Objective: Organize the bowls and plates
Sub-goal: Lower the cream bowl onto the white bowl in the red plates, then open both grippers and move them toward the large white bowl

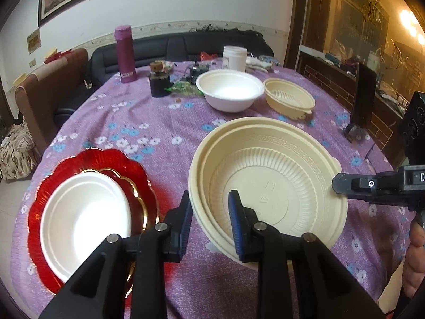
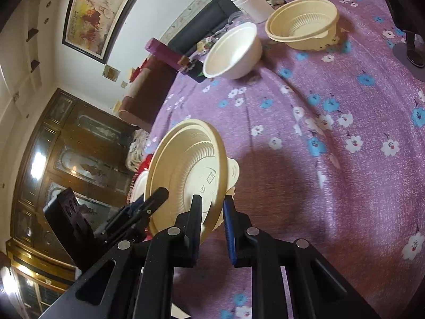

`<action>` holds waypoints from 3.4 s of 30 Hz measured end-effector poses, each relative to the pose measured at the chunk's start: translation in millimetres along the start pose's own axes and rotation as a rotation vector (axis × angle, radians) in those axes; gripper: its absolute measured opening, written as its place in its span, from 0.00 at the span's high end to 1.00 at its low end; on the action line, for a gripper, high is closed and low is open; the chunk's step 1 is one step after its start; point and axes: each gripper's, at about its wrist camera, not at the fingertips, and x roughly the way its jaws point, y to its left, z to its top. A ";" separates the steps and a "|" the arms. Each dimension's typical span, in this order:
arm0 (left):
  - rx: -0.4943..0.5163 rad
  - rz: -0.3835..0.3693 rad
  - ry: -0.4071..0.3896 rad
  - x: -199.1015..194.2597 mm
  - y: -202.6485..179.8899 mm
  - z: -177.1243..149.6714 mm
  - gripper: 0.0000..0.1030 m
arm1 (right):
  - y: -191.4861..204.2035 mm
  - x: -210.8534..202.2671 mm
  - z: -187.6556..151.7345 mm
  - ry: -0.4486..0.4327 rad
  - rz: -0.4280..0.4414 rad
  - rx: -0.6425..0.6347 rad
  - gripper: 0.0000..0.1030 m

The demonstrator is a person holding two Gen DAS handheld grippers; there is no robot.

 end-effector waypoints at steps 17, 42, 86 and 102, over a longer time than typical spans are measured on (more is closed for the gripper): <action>-0.085 0.072 -0.063 -34.3 55.7 -7.6 0.68 | 58.0 35.1 4.5 0.055 0.040 -0.051 0.82; -0.276 0.175 -0.109 -66.7 158.3 -32.2 0.67 | 142.4 130.6 -1.5 0.165 0.042 -0.187 0.81; -0.301 0.151 -0.123 -74.7 162.3 -30.2 0.65 | 118.5 137.5 -12.2 0.230 0.019 -0.179 0.80; 0.053 -0.146 0.032 -11.4 -16.7 -17.6 0.57 | 17.6 27.3 33.8 -0.035 -0.055 0.027 0.80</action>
